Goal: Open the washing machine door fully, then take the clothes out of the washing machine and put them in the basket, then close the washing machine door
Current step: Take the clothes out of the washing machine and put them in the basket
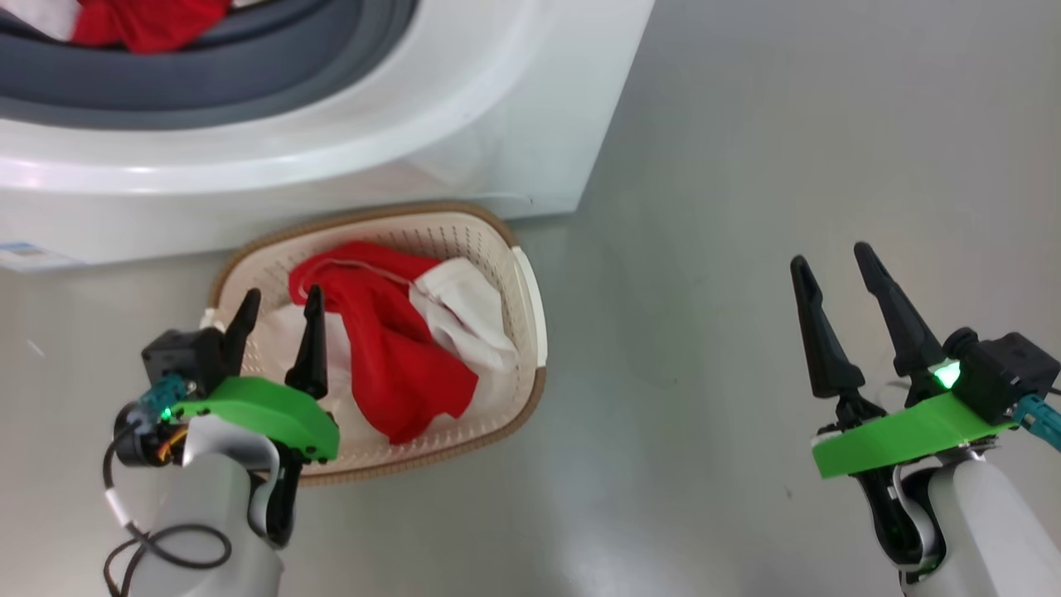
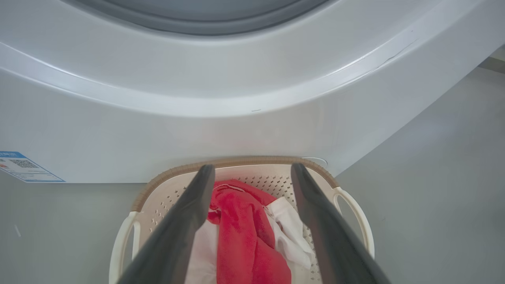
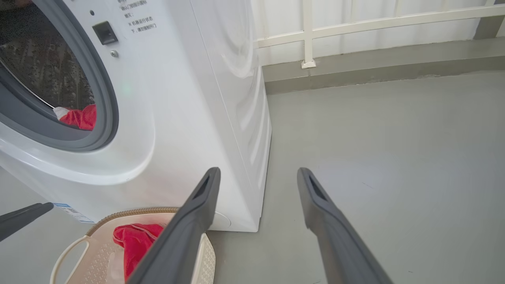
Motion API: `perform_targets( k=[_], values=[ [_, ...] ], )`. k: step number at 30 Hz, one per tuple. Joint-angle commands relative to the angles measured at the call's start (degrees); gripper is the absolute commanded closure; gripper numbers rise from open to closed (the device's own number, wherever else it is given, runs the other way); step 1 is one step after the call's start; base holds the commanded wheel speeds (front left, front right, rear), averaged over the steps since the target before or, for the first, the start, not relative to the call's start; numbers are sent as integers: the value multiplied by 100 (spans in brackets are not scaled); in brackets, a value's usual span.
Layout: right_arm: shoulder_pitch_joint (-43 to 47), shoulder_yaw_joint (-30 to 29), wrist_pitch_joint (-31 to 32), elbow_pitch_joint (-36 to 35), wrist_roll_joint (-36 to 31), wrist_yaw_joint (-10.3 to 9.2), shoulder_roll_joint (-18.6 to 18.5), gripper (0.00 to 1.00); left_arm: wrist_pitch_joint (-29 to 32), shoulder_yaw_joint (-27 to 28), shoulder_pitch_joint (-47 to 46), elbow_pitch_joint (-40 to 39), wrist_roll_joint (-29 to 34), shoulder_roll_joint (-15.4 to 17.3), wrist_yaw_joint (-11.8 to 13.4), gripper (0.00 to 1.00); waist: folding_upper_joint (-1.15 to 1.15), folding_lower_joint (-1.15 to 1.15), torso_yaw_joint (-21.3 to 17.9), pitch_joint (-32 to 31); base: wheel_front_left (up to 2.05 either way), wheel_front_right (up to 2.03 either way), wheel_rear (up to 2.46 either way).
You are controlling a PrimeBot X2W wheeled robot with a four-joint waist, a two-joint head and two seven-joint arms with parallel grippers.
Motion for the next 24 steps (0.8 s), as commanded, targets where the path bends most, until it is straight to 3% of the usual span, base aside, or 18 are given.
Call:
perform_targets(
  k=[1,24],
  values=[
    [182,129,-37,-77,-44,28,-97,0,-36,192,283,-295,-34,150,-29,0,0,0,100,-360,0,0,0],
    [975,51,-37,65,-35,28,-160,0,-36,503,1977,-2580,330,150,-37,0,0,0,167,-1657,0,0,0]
  ],
)
